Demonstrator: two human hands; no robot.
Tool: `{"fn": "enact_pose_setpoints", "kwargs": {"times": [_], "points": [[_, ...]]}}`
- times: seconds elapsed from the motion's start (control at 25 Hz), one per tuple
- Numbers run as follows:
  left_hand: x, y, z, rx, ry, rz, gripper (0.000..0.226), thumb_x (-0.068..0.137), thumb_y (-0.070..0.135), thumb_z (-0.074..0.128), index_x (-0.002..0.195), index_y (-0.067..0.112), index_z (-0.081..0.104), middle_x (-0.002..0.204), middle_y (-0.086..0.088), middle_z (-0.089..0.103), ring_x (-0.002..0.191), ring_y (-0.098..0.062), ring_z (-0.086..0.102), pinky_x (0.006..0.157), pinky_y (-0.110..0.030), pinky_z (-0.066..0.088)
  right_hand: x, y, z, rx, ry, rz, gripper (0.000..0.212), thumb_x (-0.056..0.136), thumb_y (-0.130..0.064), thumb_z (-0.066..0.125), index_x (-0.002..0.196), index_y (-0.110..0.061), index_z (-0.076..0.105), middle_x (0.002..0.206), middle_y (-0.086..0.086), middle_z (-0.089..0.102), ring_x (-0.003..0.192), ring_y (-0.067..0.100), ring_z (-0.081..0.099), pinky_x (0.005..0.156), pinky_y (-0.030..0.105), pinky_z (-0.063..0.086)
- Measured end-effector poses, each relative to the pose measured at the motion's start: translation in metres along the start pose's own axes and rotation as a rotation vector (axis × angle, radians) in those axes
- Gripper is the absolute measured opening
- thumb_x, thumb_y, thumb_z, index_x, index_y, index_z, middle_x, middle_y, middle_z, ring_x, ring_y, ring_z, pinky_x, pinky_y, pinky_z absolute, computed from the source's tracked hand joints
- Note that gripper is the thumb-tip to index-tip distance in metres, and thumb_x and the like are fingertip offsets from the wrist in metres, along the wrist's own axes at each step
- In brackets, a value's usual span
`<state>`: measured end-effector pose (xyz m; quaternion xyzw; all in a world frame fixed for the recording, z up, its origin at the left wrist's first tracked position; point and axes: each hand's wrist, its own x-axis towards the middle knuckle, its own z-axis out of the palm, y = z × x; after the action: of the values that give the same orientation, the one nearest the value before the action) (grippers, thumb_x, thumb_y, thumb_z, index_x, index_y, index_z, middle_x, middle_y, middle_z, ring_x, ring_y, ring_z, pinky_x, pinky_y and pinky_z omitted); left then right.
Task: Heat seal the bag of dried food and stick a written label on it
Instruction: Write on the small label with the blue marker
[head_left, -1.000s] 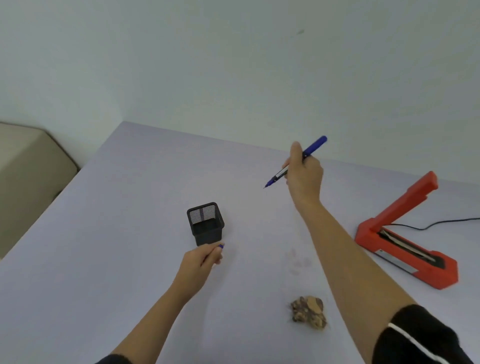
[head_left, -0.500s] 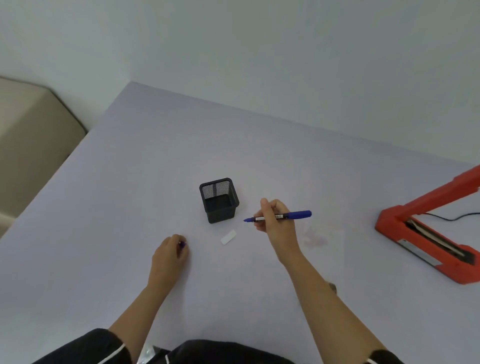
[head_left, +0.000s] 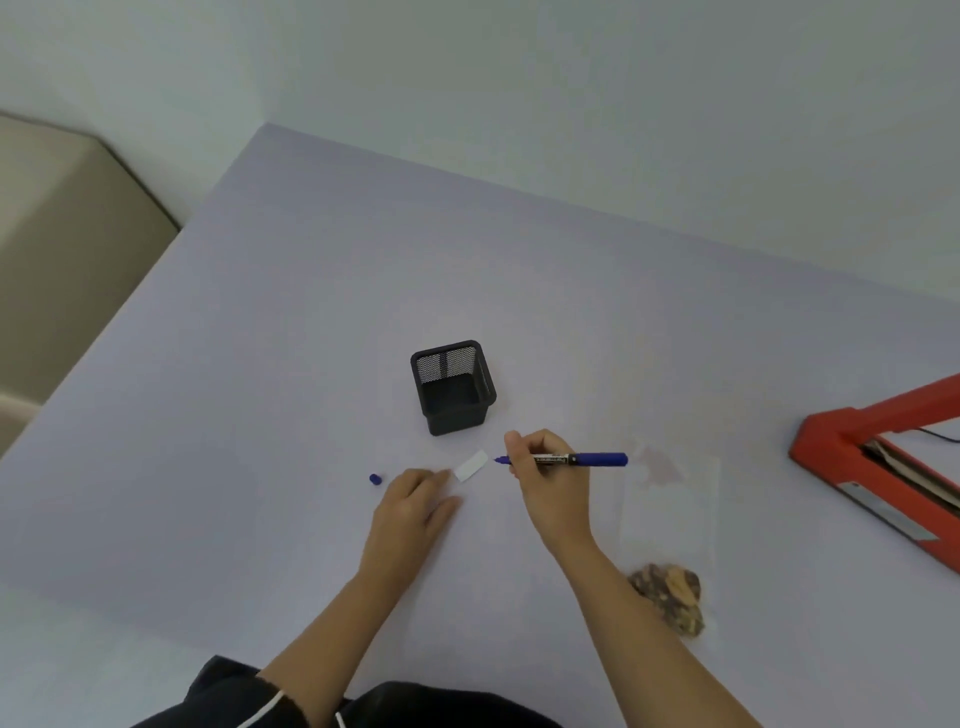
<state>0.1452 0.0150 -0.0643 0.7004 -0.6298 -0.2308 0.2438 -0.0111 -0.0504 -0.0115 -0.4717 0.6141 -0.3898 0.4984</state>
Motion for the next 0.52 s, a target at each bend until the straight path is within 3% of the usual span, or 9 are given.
{"fn": "enact_pose_setpoints", "kwargs": {"times": [0.2,0.4,0.52], "points": [[0.02,-0.003,0.018,-0.049,0.002,-0.031,0.037,0.079,0.024,0.073,0.11,0.005,0.068,0.093,-0.008,0.062,0.083,-0.021,0.058,0.072,-0.031,0.054,0.011,0.029,0.023,-0.039,0.028,-0.101,0.03,0.087,-0.035,0.058,0.064,-0.016,0.056,0.061,0.0,0.064,0.061,0.015,0.064,0.058,0.022,0.051],[0.024,-0.012,0.025,-0.018,0.075,0.029,0.045,0.082,0.045,0.055,0.103,0.009,0.073,0.088,-0.003,0.064,0.076,-0.014,0.059,0.066,-0.023,0.052,0.018,0.061,0.038,-0.086,0.038,-0.241,0.044,0.086,-0.04,0.051,0.068,0.0,0.055,0.064,0.014,0.06,0.058,0.023,0.056,0.056,0.025,0.048],[0.025,-0.013,0.025,-0.01,0.097,0.073,0.044,0.082,0.043,0.055,0.1,0.008,0.074,0.086,-0.005,0.065,0.074,-0.013,0.06,0.065,-0.019,0.05,0.021,0.068,0.041,-0.118,0.032,-0.304,0.041,0.088,-0.035,0.05,0.066,-0.001,0.055,0.063,0.012,0.058,0.062,0.019,0.053,0.056,0.016,0.044]]}}
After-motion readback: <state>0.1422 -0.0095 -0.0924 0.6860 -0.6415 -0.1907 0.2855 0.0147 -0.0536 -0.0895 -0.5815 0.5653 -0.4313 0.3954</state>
